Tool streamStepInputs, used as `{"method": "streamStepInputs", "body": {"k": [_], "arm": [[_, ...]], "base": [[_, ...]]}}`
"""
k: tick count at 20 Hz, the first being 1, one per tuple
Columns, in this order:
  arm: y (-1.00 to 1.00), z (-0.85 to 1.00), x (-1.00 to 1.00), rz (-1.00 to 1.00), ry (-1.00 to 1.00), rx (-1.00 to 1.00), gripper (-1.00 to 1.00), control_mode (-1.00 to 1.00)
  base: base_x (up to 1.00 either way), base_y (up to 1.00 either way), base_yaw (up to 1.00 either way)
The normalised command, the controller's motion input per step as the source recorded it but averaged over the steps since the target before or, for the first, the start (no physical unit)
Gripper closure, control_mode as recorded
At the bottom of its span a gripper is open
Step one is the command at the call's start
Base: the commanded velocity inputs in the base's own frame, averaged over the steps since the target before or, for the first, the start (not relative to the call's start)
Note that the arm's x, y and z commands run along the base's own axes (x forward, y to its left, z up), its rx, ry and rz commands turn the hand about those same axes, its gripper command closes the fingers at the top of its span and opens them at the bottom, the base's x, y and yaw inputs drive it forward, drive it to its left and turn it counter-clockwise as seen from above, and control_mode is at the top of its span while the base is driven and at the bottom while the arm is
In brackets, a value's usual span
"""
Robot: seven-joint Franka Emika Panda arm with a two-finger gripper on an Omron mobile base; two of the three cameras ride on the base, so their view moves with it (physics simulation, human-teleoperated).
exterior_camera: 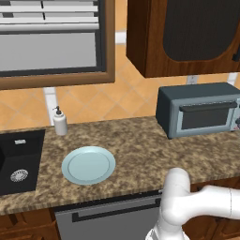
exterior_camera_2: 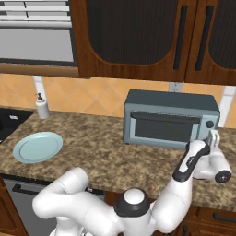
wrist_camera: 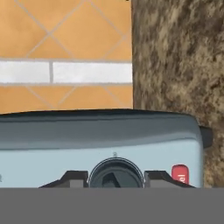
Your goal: Pick up the kebab skewer and baguette bread, and place them inside the toaster oven. Close the toaster oven door and start by setting the timer.
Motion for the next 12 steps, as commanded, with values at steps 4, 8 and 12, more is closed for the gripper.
{"method": "streamStepInputs", "body": {"k": [4,8,12], "arm": [[0.87,0.00,0.00,-0.36,0.00,0.05,1.00,-1.00],[0.79,0.00,0.11,-0.36,0.00,0.04,1.00,-1.00],[0.55,0.04,0.20,-0.33,0.02,0.06,1.00,-1.00]], "base": [[0.00,0.00,0.00],[0.00,0.00,0.00],[0.00,0.00,0.00]]}}
